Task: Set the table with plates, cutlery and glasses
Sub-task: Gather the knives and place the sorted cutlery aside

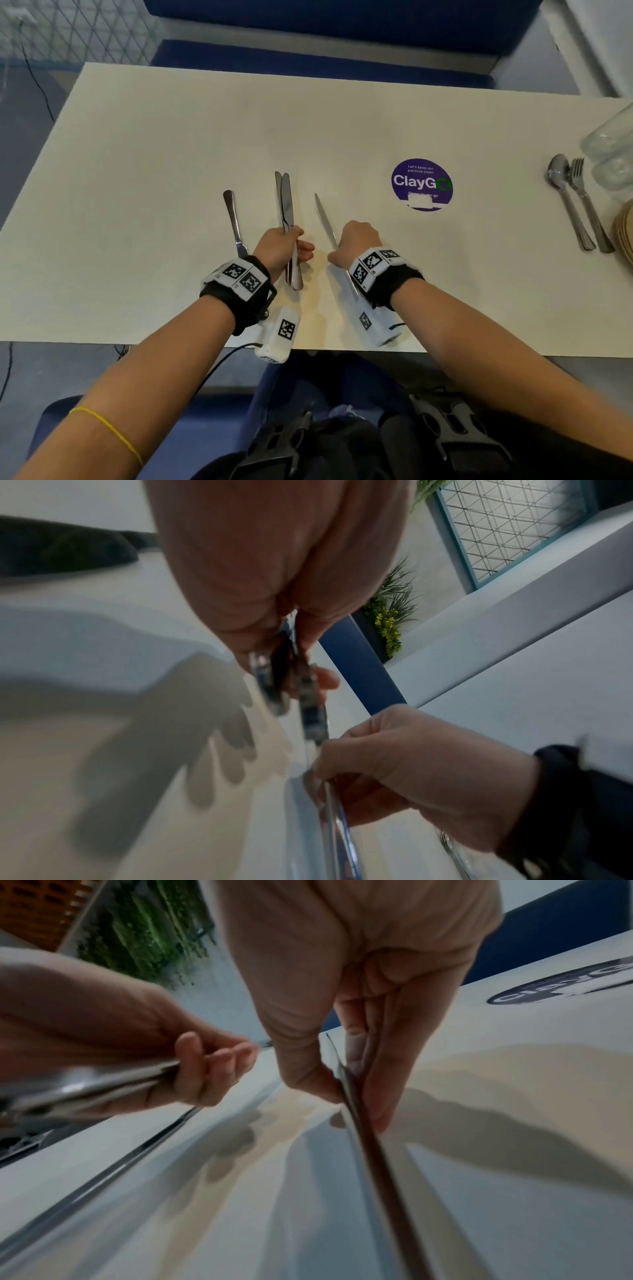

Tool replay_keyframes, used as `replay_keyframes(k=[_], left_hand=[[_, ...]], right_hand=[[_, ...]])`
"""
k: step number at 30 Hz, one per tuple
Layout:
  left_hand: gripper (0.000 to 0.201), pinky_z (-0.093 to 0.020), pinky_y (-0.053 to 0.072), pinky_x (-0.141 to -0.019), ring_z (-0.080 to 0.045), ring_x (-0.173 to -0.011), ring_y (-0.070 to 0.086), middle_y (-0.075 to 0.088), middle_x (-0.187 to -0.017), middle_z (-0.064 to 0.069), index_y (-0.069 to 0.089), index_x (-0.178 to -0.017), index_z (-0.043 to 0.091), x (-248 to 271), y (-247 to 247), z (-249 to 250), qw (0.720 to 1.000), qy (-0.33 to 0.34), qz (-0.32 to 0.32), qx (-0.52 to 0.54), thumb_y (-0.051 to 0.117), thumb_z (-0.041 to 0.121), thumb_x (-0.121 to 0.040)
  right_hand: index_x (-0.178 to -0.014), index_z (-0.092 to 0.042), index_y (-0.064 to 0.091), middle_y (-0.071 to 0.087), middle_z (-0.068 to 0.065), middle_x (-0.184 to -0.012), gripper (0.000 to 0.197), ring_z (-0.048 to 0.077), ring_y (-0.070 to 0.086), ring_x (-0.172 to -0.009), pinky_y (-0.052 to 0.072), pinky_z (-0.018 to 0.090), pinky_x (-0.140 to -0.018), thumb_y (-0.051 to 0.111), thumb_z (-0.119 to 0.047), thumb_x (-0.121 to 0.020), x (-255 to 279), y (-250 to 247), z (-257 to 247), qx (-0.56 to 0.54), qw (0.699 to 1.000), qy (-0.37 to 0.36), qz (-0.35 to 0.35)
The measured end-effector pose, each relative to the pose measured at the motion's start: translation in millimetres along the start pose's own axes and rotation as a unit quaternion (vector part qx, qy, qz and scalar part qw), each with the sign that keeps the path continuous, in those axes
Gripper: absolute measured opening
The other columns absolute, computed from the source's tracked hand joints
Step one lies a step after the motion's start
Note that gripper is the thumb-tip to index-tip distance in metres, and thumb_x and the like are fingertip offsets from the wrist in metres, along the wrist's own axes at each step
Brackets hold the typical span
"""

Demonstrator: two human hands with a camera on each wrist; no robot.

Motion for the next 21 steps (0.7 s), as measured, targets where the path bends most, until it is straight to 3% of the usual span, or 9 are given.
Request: replay_keyframes(k=[2,4,6,8,10,14,15,18,21], left_hand=[[0.021,-0.018,0.053,-0.049,-0.01,-0.04,0.061,0.059,-0.072,-0.014,0.048,-0.09,0.005,3.4,-3.9,-1.5,1.0,-0.002,-0.005,0.003,0.037,0.018,-0.102],[0.019,-0.019,0.054,-0.052,-0.014,-0.045,0.063,0.06,-0.074,-0.014,0.046,-0.1,0.002,4.3,-9.7,-0.3,1.0,-0.001,0.0,0.004,0.037,0.018,-0.102],[0.021,-0.022,0.056,-0.058,-0.02,-0.057,0.065,0.062,-0.077,-0.014,0.046,-0.105,0.001,3.1,-17.4,2.6,1.0,-0.002,0.006,0.005,0.038,0.019,-0.102],[0.025,-0.028,0.057,-0.069,-0.024,-0.068,0.065,0.065,-0.081,-0.014,0.05,-0.108,-0.001,1.9,-25.7,7.1,1.0,0.002,0.005,-0.003,0.04,0.021,-0.101],[0.029,-0.036,0.057,-0.075,-0.027,-0.071,0.067,0.068,-0.082,-0.014,0.057,-0.106,-0.003,1.0,-34.1,13.4,1.0,0.01,0.002,0.001,0.043,0.022,-0.099],[0.03,-0.027,0.053,-0.053,-0.021,-0.054,0.062,0.065,-0.075,-0.011,0.062,-0.095,0.005,0.0,-55.3,29.1,1.0,0.027,0.005,0.0,0.038,0.022,-0.099],[0.03,-0.026,0.05,-0.051,-0.019,-0.051,0.059,0.064,-0.075,-0.01,0.062,-0.097,0.007,-0.6,-62.0,32.2,0.999,0.031,0.013,-0.004,0.037,0.023,-0.099],[0.035,-0.025,0.046,-0.047,-0.015,-0.05,0.051,0.058,-0.076,-0.005,0.059,-0.104,0.008,-6.2,-86.4,36.5,0.999,0.036,0.021,-0.008,0.035,0.033,-0.101],[0.027,-0.02,0.038,-0.045,-0.01,-0.05,0.041,0.047,-0.071,-0.001,0.054,-0.093,0.014,-13.2,-110.2,42.3,0.999,0.043,-0.003,-0.012,0.037,0.033,-0.101]], right_hand=[[-0.059,-0.004,0.057,0.051,0.004,-0.055,0.026,0.023,0.056,-0.061,0.036,0.019,-0.044,0.069,-0.019,-0.076,-1.7,-5.0,0.1,-0.032,0.999,0.0,0.012],[-0.075,0.002,0.072,0.068,0.011,-0.068,0.02,0.025,0.065,-0.07,0.046,0.022,-0.054,0.068,-0.018,-0.078,-4.2,-13.5,-5.7,-0.093,0.995,-0.018,0.04],[-0.085,0.0,0.074,0.073,0.014,-0.08,0.017,0.023,0.07,-0.072,0.057,0.026,-0.066,0.066,-0.015,-0.081,-7.3,-23.5,-18.0,-0.204,0.977,-0.038,0.051],[-0.093,0.001,0.072,0.071,0.012,-0.081,0.016,0.019,0.07,-0.068,0.06,0.025,-0.07,0.067,-0.011,-0.083,-7.3,-29.6,-38.8,-0.325,0.944,-0.05,0.019],[-0.089,0.0,0.071,0.07,0.017,-0.082,0.012,0.023,0.071,-0.071,0.06,0.03,-0.074,0.068,-0.01,-0.083,-8.9,-27.3,-62.2,-0.365,0.929,-0.066,-0.011],[-0.072,-0.012,0.069,0.07,0.014,-0.08,0.01,0.032,0.072,-0.084,0.059,0.039,-0.082,0.071,-0.013,-0.082,-13.3,-13.5,-101.5,-0.372,0.924,-0.079,-0.035],[-0.078,-0.01,0.071,0.07,0.013,-0.082,0.006,0.03,0.072,-0.082,0.059,0.037,-0.082,0.072,-0.014,-0.081,-15.6,-10.9,-108.4,-0.381,0.92,-0.084,-0.038],[-0.098,-0.002,0.071,0.07,0.008,-0.082,0.021,0.017,0.069,-0.067,0.059,0.025,-0.075,0.073,-0.013,-0.081,-22.4,-9.4,-127.9,-0.373,0.923,-0.088,-0.014],[-0.1,-0.001,0.071,0.066,0.009,-0.084,0.019,0.015,0.065,-0.063,0.059,0.021,-0.072,0.07,-0.009,-0.082,-30.8,-8.1,-147.0,-0.353,0.932,-0.081,0.013]])
Point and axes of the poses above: each hand's wrist, its own x-axis away from the middle knuckle, its own y-axis out of the palm, z = x × y, the point moved 1 cm from there along -x, towards the middle knuckle
